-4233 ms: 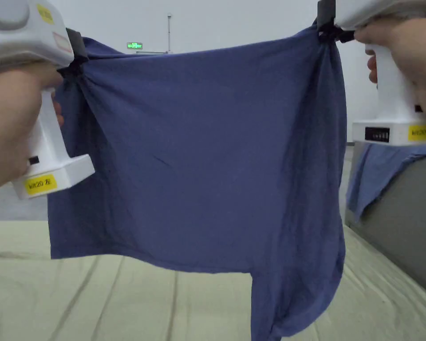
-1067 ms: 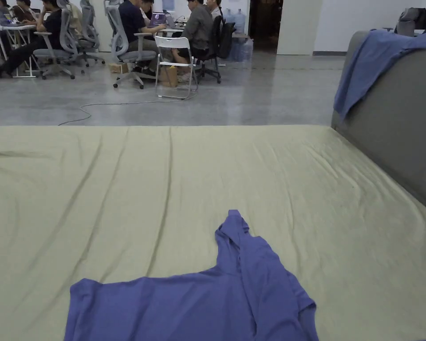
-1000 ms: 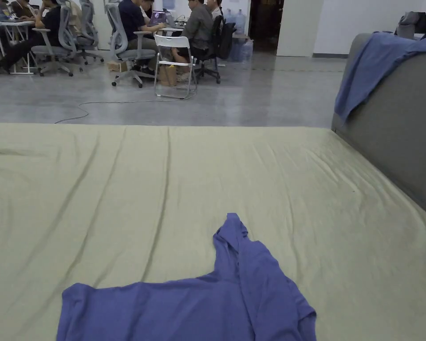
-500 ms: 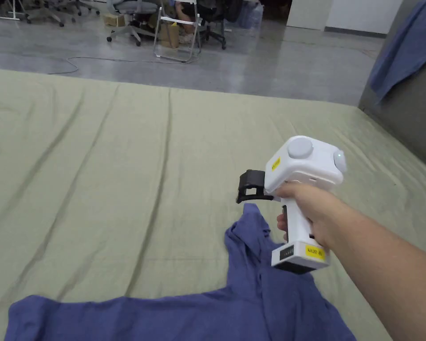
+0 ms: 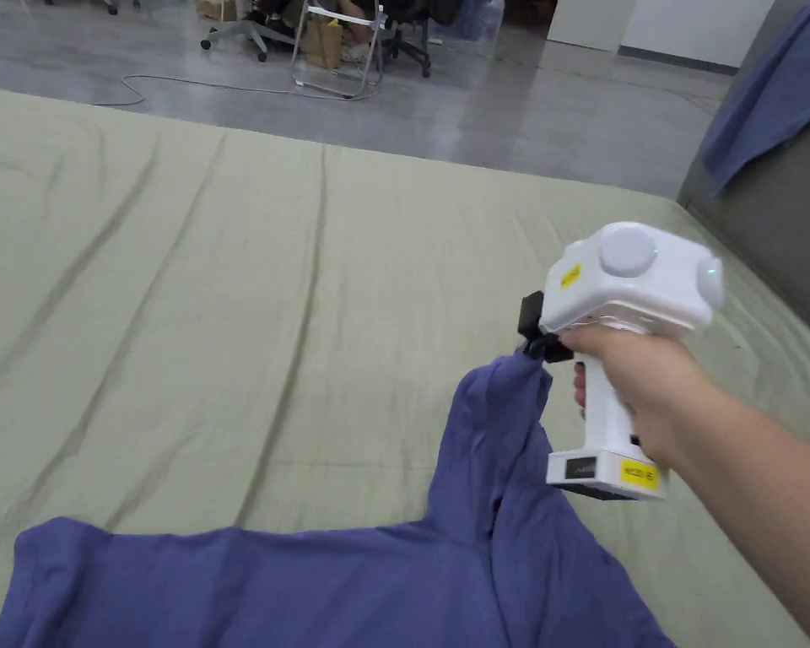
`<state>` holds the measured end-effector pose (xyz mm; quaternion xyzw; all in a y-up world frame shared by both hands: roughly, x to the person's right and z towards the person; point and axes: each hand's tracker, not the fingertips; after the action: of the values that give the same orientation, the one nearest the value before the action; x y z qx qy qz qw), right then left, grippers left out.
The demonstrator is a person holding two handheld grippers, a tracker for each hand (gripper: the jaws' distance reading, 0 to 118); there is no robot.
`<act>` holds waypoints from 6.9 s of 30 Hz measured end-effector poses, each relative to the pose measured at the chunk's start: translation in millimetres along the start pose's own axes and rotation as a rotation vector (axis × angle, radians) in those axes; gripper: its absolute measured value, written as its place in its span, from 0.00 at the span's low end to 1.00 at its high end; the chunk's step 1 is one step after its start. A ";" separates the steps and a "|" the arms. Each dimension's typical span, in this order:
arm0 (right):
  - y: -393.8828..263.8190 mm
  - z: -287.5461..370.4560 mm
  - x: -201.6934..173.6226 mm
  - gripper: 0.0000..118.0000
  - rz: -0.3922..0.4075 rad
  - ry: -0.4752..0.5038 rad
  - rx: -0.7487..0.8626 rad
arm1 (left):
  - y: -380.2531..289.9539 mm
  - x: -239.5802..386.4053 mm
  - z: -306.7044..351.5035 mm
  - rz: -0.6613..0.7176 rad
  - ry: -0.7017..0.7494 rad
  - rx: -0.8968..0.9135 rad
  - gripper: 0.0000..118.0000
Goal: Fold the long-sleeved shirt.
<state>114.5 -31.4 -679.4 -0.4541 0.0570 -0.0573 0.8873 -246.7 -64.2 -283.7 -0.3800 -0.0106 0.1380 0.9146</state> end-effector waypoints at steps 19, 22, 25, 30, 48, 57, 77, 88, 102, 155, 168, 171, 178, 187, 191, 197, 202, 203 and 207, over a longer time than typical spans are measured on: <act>-259.4 22.3 15.2 0.06 0.011 -0.053 -0.313 | -27.1 13.6 40.5 0.047 0.026 -0.046 0.00; -240.9 59.8 23.8 0.26 -0.017 -0.005 -0.296 | -26.6 14.4 47.6 0.044 0.026 -0.045 0.00; -244.6 136.2 23.8 0.95 0.032 -0.010 -0.077 | -29.7 15.3 57.4 0.039 0.023 -0.037 0.00; -292.0 214.5 26.8 0.97 0.049 0.050 0.053 | -44.0 15.7 62.8 0.023 0.030 -0.054 0.00; -337.0 206.1 23.9 0.00 0.028 0.158 0.002 | 87.7 -78.1 -179.1 0.010 0.252 -0.209 0.97; -262.6 153.2 48.5 0.01 0.046 0.059 -0.031 | 66.5 -57.7 -200.4 -0.283 0.225 -0.171 0.17; -130.6 -19.6 40.1 0.21 0.000 -0.051 -0.408 | 125.1 -70.7 -169.6 -0.101 0.159 -0.136 0.00; -129.1 90.3 32.9 0.21 0.230 -0.052 -0.014 | 135.8 -54.9 -108.7 -0.205 0.107 -0.004 0.00; -369.7 162.7 50.8 0.21 0.617 -0.076 -0.160 | -66.3 -69.2 0.9 -0.391 0.096 -0.306 0.00; -380.6 205.7 20.6 0.00 -0.219 0.596 -0.174 | -60.1 -115.0 -96.6 0.461 -0.498 -0.412 0.03; -365.9 230.2 3.6 0.00 -0.172 0.578 -0.129 | -37.0 -197.1 14.5 0.578 -0.472 -0.219 0.03; -367.2 234.5 -3.0 0.00 -0.152 0.564 -0.123 | -33.5 -219.1 31.1 0.567 -0.387 -0.217 0.03; -372.2 237.1 -1.2 0.00 -0.105 0.481 -0.144 | -11.9 -256.5 90.6 0.560 -0.167 -0.112 0.03; -381.0 248.1 26.8 0.00 -0.162 0.423 -0.158 | 12.6 -36.9 103.4 0.089 -0.066 -0.102 0.03; -383.5 260.9 36.9 0.00 -0.170 0.409 -0.140 | -2.8 72.8 42.5 -0.118 -0.119 -0.220 0.04; -390.0 277.5 52.9 0.00 -0.181 0.378 -0.133 | -58.9 161.4 -76.0 -0.155 -0.093 -0.478 0.16; -391.4 280.3 61.6 0.00 -0.193 0.383 -0.130 | -58.7 167.3 -71.0 -0.078 -0.235 -0.410 0.81; -391.5 280.5 63.8 0.00 -0.200 0.389 -0.124 | -49.7 161.8 -56.2 -0.051 -0.269 -0.378 0.97; -390.7 278.9 71.7 0.00 -0.272 0.470 -0.095 | -6.3 129.5 17.1 0.031 -0.425 -0.192 0.98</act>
<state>208.5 -46.4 -203.5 -0.4730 0.2025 -0.2769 0.8116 -122.7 -22.9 -278.1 -0.4277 -0.2102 0.2275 0.8492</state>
